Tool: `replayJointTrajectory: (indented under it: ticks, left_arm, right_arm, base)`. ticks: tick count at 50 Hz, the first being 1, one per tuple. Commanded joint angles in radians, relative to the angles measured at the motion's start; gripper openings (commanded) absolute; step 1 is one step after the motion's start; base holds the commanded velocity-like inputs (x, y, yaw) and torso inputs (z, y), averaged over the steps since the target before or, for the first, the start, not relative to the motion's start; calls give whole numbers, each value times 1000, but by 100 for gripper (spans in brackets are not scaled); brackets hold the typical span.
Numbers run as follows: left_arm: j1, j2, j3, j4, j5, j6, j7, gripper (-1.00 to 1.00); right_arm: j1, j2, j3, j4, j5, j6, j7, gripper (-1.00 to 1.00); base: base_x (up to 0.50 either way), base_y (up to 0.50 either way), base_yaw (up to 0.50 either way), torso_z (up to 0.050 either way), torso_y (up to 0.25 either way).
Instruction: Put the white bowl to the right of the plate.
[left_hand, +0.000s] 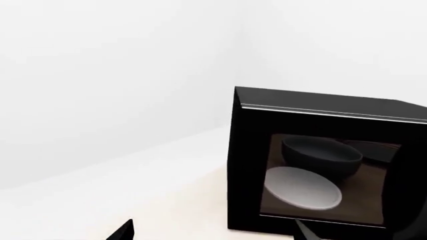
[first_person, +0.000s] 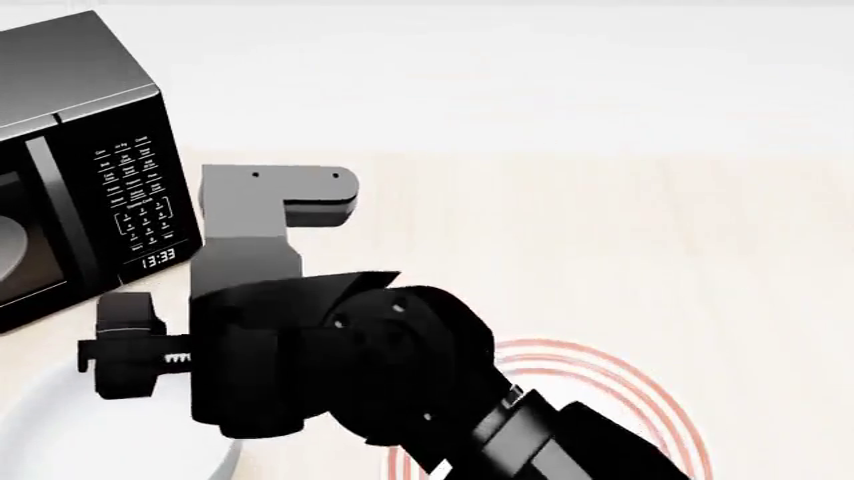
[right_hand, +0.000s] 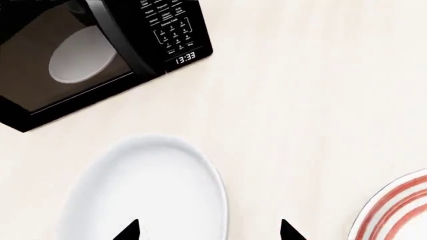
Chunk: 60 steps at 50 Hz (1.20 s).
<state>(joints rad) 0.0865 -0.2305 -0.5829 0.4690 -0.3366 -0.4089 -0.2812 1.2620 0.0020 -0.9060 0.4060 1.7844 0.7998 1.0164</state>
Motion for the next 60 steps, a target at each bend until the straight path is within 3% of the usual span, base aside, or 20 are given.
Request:
replayJointTrajectory:
  ticks: [1, 5, 10, 25, 50, 60]
  left_arm:
    - [5, -2, -5, 4, -9, 3, -4, 100]
    - [4, -4, -3, 1, -10, 5, -4, 100]
    - [2, -7, -1, -2, -11, 8, -4, 100]
    - [13, -10, -5, 10, -22, 11, -6, 100]
    - [13, -16, 6, -1, -29, 21, -11, 100]
    - [15, -18, 9, -1, -31, 25, -12, 100]
  right_arm:
    - [174, -2, -396, 212, 447, -227, -35, 100]
    - [242, -2, -595, 254, 644, -307, -104, 100]
    - [244, -2, -678, 264, 782, -390, -127, 100]
    - [207, -2, -688, 264, 837, -412, -149, 100]
    - [136, -2, -690, 262, 764, -371, -186, 100]
    - [139, -2, -691, 266, 724, -340, -280, 100]
  base:
    - [0, 0, 0, 0, 0]
    - [0, 0, 0, 0, 0]
    - [0, 0, 0, 0, 0]
    - [0, 0, 0, 0, 0]
    - [0, 0, 0, 0, 0]
    - [0, 0, 0, 0, 0]
